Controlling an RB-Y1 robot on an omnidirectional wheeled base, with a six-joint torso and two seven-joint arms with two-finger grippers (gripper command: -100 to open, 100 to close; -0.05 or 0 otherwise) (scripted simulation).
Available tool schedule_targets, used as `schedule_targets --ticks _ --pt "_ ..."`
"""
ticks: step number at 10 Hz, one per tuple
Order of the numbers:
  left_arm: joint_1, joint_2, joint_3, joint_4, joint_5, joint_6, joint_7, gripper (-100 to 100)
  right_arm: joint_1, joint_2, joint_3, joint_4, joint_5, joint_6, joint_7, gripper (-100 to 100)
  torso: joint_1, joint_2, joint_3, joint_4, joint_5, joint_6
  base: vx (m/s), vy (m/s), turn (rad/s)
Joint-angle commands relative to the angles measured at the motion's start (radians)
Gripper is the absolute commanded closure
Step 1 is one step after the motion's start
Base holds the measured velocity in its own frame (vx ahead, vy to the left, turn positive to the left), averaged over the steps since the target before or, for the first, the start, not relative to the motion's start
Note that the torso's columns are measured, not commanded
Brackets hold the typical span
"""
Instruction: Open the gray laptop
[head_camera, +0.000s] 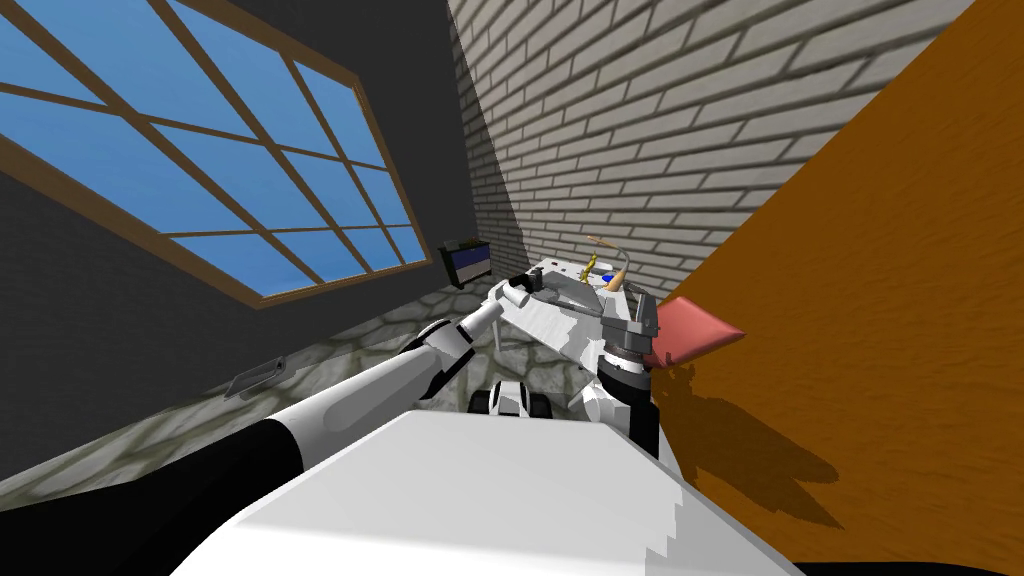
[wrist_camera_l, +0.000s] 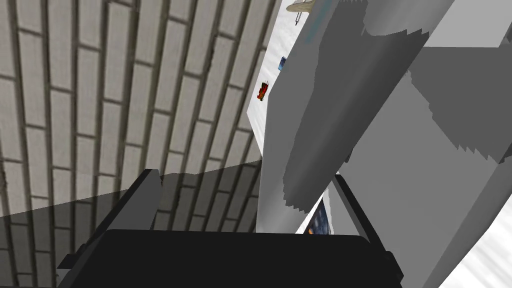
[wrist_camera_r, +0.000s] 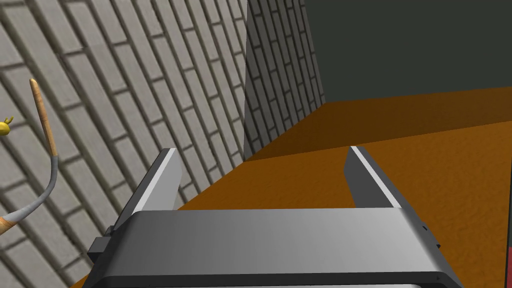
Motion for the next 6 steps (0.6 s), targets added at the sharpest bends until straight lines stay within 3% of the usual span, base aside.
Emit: schedule_targets --ticks 1,6 --pt "0.001 0.001 0.000 -0.004 -0.001 0.005 0.001 0 0.000 0.000 0.000 0.000 0.000 0.000 0.000 0 -0.001 0.000 0.000 0.000 0.000 0.000 0.000 0.000 0.000" --pt "0.004 0.001 -0.001 0.000 -0.001 0.008 0.001 0 0.000 0.000 0.000 0.000 0.000 0.000 0.000 0 -0.002 0.000 0.000 -0.001 -0.001 0.000 0.000 0.000 0.000"
